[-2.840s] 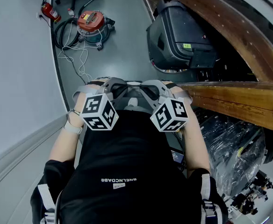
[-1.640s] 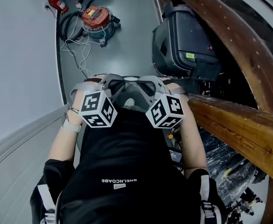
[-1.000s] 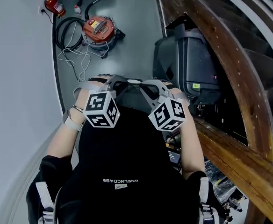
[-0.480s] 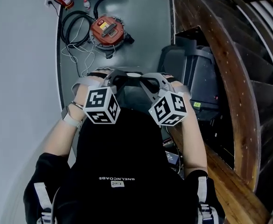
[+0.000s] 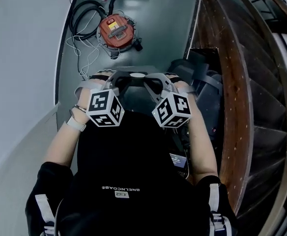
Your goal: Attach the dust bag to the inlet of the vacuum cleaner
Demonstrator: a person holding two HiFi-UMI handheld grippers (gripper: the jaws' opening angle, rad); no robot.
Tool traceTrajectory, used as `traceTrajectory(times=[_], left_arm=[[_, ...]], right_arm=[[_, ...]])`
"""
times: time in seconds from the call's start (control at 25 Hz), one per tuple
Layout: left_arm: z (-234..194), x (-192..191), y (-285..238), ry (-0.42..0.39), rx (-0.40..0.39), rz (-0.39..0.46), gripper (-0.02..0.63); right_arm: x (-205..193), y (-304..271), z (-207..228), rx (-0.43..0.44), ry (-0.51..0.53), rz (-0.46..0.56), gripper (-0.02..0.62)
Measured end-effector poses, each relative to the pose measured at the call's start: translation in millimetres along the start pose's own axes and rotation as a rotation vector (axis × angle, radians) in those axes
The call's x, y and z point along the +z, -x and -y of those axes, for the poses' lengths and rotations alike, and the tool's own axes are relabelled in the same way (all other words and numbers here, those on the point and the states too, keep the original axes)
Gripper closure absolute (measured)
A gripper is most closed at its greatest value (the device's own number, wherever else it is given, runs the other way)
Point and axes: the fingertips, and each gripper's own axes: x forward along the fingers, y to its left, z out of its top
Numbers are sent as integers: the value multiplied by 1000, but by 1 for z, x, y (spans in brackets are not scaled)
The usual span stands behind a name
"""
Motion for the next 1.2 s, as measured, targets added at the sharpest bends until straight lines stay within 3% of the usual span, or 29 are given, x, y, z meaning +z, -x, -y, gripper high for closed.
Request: traceTrajectory(times=[0.16,0.44,1.2], left_arm=[[-9,-2,-40,65,45,-15,583],[-31,-26,-102,146,16,-17,583],[-31,-154,-288,256,-75,-45,583]], right_arm=[[-33,-19,15,39,59,-14,565],[-72,-70,41,81,58,-46,565],[-189,-263,42,206,75,-170,565]])
